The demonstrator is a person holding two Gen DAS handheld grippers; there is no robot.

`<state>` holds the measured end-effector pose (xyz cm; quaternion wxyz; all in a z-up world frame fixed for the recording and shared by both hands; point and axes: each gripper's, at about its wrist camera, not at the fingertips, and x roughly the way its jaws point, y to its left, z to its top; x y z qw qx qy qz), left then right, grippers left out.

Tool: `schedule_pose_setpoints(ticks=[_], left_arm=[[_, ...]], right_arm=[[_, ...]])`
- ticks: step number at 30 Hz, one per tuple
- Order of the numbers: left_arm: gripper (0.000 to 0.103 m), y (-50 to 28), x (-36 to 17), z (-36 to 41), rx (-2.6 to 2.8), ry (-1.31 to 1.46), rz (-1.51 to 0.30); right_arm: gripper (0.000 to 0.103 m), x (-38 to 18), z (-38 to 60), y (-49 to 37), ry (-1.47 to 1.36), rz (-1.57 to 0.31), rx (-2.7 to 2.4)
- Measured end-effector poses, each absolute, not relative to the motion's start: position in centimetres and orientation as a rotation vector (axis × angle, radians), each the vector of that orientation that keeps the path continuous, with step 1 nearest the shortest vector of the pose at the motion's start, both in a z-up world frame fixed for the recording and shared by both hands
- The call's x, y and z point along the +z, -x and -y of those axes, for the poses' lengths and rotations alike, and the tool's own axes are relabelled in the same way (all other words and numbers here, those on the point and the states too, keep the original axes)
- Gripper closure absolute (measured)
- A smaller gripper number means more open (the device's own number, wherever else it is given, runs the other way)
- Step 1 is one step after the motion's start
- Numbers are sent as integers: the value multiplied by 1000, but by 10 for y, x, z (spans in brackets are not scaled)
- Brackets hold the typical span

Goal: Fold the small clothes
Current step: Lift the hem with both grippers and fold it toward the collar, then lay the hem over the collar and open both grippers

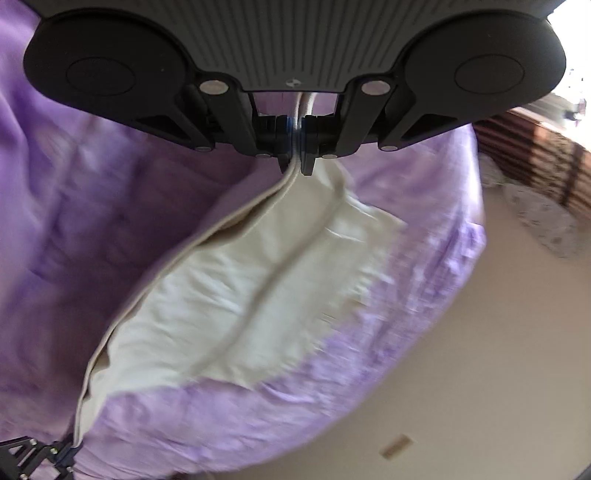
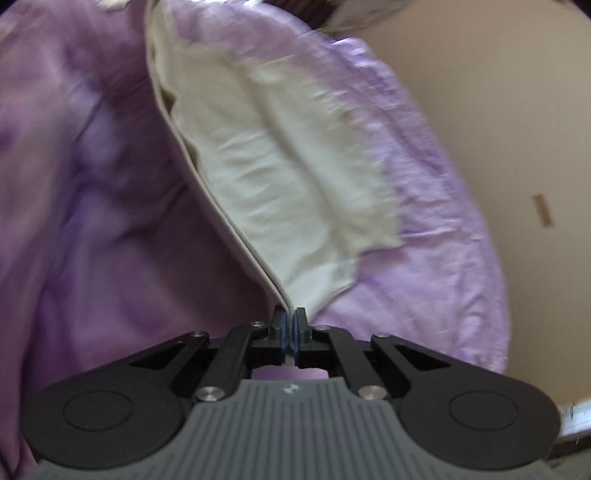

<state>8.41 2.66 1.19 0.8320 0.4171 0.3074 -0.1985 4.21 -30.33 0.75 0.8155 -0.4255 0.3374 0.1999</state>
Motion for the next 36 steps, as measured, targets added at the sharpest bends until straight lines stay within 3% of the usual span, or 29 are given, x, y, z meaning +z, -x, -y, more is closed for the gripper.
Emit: schedule_pose_setpoints(ticks=[9,17,24,36], left_arm=[[99,-183,68,-14,-268,-827,-542],[99,-289,74,-10,-179,-743,-563],[99,-379,23,-11,-203,-705,-632],[98,-496,-98,-10,-233,-671,-801]], right_arm=[[103,73,304,-147,834,-533,242],[103,80,303,-274,733,-478,160],[103,29,301,-391,708,-552,156],[103,-120,291,-544,614,-721,167]])
